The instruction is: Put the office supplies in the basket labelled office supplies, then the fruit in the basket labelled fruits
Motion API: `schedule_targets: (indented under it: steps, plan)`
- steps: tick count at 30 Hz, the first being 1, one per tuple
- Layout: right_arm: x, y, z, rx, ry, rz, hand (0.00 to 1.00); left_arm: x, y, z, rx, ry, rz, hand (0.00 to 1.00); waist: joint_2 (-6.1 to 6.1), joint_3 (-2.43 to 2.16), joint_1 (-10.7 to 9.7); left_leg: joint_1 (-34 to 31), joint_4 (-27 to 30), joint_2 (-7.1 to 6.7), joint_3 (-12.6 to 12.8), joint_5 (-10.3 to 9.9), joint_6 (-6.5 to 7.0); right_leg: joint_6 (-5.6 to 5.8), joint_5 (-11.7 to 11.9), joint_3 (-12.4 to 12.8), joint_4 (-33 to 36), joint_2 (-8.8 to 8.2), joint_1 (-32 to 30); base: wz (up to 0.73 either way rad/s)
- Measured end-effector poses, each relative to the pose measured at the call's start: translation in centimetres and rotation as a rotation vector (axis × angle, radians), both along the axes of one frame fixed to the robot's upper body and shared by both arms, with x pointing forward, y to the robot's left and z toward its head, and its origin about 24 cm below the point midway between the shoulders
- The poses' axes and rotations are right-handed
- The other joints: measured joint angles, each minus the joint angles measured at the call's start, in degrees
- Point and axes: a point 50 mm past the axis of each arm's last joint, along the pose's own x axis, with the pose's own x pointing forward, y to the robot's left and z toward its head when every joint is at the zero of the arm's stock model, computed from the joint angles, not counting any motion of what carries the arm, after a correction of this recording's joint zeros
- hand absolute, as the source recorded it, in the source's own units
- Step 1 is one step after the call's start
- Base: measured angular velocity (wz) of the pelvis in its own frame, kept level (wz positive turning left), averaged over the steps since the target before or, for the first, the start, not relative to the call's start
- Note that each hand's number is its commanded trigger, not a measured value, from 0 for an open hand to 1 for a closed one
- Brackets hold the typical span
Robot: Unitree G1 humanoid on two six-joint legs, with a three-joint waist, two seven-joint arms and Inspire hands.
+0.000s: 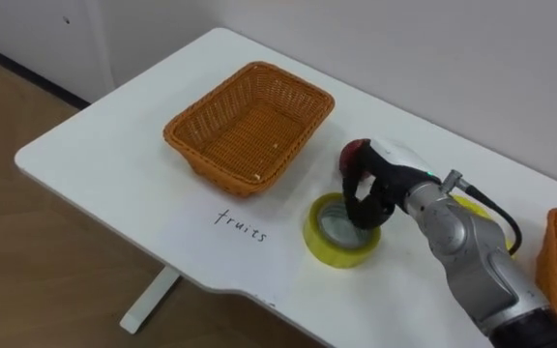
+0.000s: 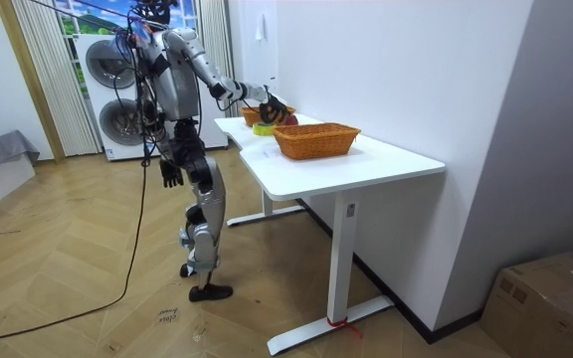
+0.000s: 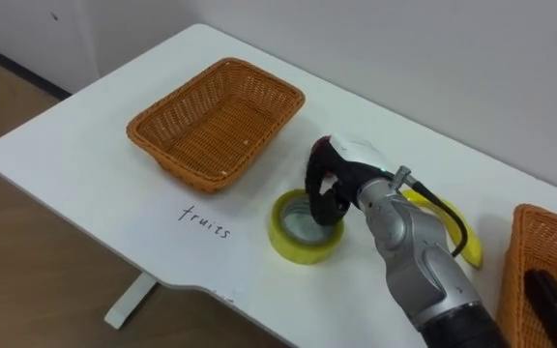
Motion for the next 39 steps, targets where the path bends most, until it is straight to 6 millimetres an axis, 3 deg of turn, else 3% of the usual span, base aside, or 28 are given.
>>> schedule_targets:
  steps: [10,12,13,14,39]
  plan:
    - [-0.13,0.34,-0.21,-0.01,0.007,0.016,0.98,0.0,0.0,0.0,-0.001,0.001,0.0,0.0,0.14,0.08,0.73,0.13,0.0,-0.02,-0.04,-0.2,-0.24,0.02,0.28,0.2,-0.06,-0.06,0.21,0.0]
    - [-0.15,0.34,-0.23,-0.01,0.007,0.017,0.67,0.01,0.0,0.0,0.0,0.001,0.0,0.0,0.16,0.09,0.73,0.13,0.0,-0.02,-0.04,-0.2,-0.24,0.01,0.28,0.16,-0.06,-0.07,0.22,0.0]
    - [-0.17,0.33,-0.26,-0.01,0.008,0.016,0.27,0.02,0.0,0.0,-0.001,0.0,0.0,0.0,0.16,0.09,0.71,0.13,0.0,-0.03,-0.06,-0.19,-0.24,0.01,0.28,-0.01,-0.06,-0.07,0.26,0.0]
    - [-0.17,0.33,-0.26,-0.01,0.008,0.016,0.0,0.02,0.0,0.0,-0.001,0.0,0.0,0.0,0.16,0.09,0.71,0.14,0.0,-0.03,-0.07,-0.19,-0.24,0.01,0.29,-0.1,-0.06,-0.08,0.27,0.0]
    - [-0.54,0.28,-0.29,0.0,-0.011,0.009,0.0,-0.25,0.1,0.22,0.031,-0.009,-0.014,0.0,0.53,0.09,0.84,-0.09,-0.14,-0.01,0.11,-0.04,0.05,0.02,0.29,0.6,-0.03,-0.02,-0.26,0.0]
